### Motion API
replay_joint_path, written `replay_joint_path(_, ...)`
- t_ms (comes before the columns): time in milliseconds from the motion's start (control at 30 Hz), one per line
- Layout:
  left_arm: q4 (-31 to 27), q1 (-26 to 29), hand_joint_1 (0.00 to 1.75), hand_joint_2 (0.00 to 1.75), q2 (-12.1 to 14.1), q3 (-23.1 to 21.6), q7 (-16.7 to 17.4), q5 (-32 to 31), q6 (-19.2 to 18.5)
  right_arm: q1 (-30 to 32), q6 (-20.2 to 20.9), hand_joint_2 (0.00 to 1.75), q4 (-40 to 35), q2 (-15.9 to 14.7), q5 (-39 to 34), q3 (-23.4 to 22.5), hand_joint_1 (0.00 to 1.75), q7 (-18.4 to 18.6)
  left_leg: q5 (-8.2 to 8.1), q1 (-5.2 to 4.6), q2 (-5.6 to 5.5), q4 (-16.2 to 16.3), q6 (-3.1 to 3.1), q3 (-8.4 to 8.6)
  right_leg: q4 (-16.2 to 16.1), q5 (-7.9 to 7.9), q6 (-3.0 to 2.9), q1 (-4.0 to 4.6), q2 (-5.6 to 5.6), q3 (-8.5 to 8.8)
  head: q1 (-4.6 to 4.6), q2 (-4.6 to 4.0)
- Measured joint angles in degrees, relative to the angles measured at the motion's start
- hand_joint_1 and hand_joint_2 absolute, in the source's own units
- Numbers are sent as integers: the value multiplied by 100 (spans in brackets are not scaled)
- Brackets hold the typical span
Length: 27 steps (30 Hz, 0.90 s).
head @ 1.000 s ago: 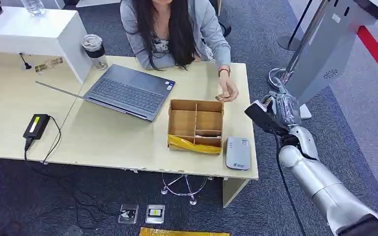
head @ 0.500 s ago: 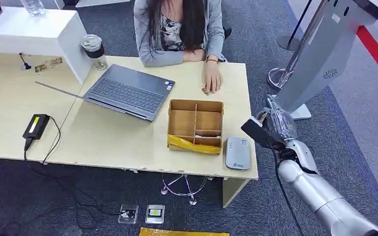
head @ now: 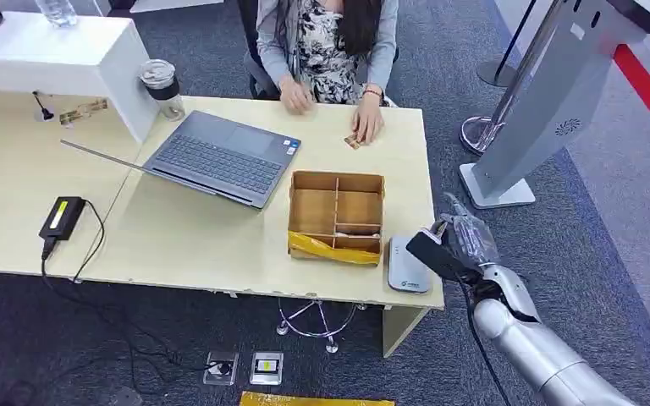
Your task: Pass the card to the sensor for recognition and then transmit it.
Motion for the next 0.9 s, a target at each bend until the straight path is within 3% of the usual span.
replay_joint_path(433, 0, 5, 0, 0, -20, 0, 0, 44, -28, 6, 544, 175, -114, -142, -339, 275, 175, 295, 0, 0, 0, 0, 0, 1, 0, 0, 0, 0, 0, 1, 0, 0)
replay_joint_path(900, 0, 12, 0, 0, -20, -2, -15, -15, -85, 174, 828, 175, -525, -284, -393, 494, 175, 518, 0, 0, 1, 0, 0, 2, 0, 0, 0, 0, 2, 1, -2, 0)
